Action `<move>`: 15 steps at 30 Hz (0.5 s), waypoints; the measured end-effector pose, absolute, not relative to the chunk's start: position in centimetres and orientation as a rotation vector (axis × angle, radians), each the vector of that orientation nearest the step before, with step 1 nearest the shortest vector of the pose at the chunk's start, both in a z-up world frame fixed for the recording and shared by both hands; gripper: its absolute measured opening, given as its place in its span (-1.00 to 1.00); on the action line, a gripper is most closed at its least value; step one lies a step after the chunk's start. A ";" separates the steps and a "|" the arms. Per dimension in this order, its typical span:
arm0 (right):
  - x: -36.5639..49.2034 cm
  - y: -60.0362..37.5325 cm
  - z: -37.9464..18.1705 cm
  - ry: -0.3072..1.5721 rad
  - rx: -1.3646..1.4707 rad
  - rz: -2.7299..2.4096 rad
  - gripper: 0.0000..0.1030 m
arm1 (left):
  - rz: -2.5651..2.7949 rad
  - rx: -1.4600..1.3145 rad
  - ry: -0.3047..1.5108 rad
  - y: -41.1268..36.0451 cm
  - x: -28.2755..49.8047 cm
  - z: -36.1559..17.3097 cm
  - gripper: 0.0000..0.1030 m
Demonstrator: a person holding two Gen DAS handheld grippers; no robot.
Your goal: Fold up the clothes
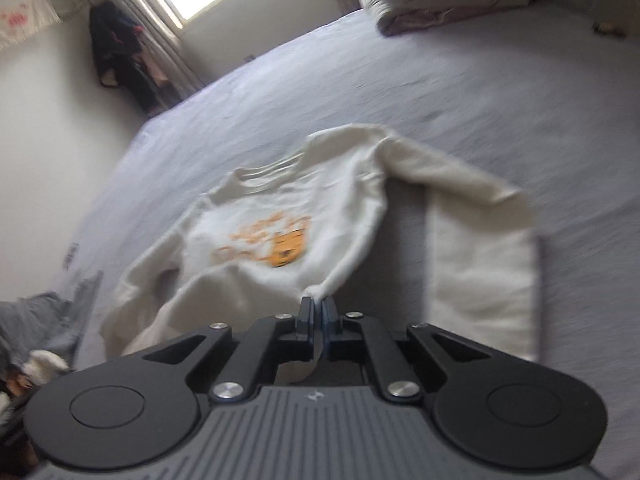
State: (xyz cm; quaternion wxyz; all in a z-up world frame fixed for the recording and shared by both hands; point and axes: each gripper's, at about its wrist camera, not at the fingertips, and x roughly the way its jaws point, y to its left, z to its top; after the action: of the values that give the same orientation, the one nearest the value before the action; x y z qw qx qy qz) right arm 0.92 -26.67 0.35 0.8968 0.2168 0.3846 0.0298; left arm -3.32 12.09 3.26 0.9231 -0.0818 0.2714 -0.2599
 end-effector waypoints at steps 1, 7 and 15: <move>0.8 -27.1 0.5 0.799 0.434 0.041 -0.90 | -0.547 -0.167 0.569 12.0 -3.6 3.2 -0.89; 0.4 -28.7 -0.8 0.833 0.452 -0.019 -0.86 | -0.614 -0.126 0.688 11.0 -4.8 1.1 -0.89; -2.7 -26.4 -1.8 0.877 0.507 0.022 -0.40 | -0.532 -0.247 0.779 13.3 -3.5 -1.0 -0.46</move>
State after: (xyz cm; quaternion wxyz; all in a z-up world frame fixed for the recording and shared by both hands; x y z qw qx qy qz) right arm -2.66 -26.38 -1.82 0.8744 0.2426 0.4201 0.0104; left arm -3.54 13.34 -0.97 0.8836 -0.1184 0.3742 -0.2554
